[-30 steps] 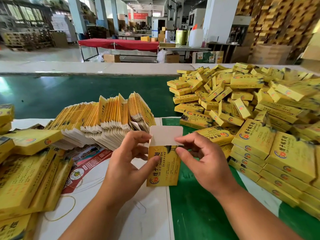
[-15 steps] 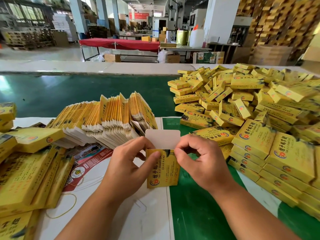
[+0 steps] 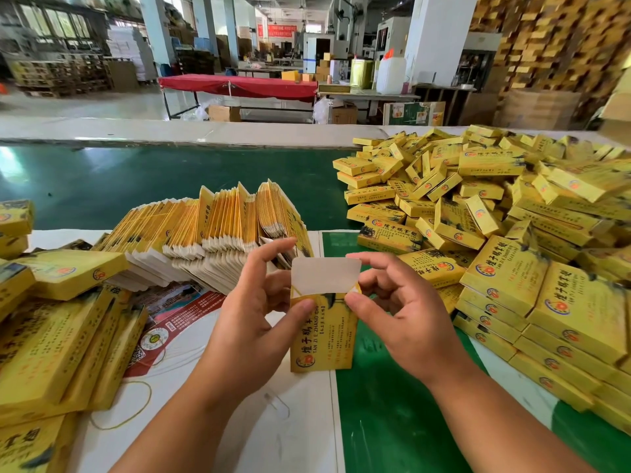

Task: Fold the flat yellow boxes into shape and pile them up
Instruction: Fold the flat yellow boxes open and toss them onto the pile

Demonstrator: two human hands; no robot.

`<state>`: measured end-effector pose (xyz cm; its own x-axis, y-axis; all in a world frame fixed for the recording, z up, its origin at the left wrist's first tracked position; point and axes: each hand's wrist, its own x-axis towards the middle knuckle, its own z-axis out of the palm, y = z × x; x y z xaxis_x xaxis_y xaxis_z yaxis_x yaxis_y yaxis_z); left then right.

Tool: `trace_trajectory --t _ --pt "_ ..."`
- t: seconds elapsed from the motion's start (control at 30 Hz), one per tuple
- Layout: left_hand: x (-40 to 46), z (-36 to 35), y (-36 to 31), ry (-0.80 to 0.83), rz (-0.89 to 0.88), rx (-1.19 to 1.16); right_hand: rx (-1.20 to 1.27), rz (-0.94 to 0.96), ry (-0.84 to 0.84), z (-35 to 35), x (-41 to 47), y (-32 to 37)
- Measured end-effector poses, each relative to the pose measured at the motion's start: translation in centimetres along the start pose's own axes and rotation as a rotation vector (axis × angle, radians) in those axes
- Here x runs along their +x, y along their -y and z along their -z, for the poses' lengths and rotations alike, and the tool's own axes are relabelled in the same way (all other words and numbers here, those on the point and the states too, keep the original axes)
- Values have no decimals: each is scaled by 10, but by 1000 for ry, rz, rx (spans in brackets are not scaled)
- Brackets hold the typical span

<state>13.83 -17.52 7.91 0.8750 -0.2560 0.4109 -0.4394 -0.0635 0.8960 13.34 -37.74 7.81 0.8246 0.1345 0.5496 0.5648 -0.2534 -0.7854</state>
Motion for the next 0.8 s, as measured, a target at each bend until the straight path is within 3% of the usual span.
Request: trace_trajectory --t 0.33,0.57,0.8 --pt "3 -1 2 -35 -84 93 24 -80 4 2 0 1" --pt "2 4 2 -4 -117 7 -22 -17 -25 0 -2 5" --pt "4 6 1 -24 -91 64 -63 16 -45 -1 0 5"
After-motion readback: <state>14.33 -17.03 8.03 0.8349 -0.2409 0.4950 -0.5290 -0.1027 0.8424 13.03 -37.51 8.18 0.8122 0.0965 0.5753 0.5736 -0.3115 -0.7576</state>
